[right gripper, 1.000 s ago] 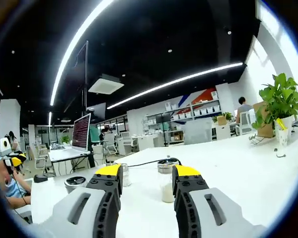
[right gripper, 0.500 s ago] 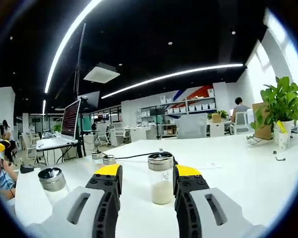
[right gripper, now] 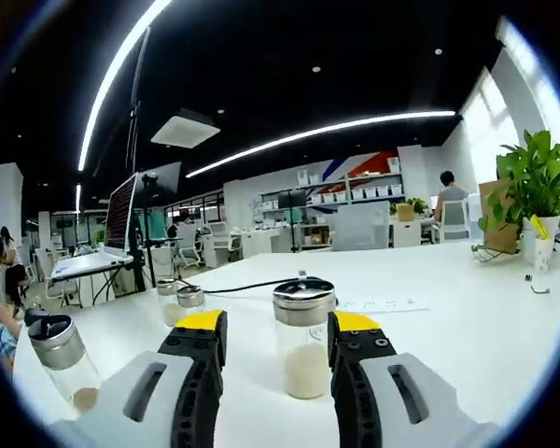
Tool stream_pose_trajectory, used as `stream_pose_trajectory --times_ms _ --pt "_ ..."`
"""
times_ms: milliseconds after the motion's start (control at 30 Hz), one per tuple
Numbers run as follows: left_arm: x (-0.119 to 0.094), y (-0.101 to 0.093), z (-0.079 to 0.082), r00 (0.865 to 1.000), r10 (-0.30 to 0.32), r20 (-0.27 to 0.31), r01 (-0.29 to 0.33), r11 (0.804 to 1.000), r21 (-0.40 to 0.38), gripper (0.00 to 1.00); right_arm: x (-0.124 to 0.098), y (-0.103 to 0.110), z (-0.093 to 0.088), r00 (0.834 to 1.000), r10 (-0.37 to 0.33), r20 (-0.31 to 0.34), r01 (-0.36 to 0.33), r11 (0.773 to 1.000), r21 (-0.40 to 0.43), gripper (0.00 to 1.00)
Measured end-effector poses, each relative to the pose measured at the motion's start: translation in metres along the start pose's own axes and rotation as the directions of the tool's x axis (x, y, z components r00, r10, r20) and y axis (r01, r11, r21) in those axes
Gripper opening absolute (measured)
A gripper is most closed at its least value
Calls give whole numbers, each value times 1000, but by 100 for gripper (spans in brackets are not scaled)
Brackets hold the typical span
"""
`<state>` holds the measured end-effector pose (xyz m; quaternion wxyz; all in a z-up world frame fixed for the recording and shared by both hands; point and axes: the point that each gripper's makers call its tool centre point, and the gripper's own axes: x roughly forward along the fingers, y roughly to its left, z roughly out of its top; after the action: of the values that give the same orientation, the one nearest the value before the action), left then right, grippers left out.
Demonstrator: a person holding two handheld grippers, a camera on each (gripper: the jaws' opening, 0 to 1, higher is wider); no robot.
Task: Rotate the seasoning bottle until the label or dispensing opening points toward the visible target arrow and the bottle remains upright within the marked orientation range
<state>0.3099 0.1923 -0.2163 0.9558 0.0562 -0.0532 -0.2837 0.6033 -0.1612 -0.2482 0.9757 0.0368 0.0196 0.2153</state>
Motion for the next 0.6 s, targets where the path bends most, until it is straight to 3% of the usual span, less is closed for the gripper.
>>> stream_pose_trajectory --times_ms 333,500,600 --pt "0 -4 10 999 -16 32 16 1000 6 24 22 -22 -5 997 -70 -17 69 997 -37 46" --pt "0 0 19 997 -6 74 7 1000 -15 24 29 -27 -15 995 -89 -48 85 994 -71 48" --pt "1 -2 17 998 -10 66 11 1000 -8 24 34 -26 -17 996 -79 -46 76 994 -82 53"
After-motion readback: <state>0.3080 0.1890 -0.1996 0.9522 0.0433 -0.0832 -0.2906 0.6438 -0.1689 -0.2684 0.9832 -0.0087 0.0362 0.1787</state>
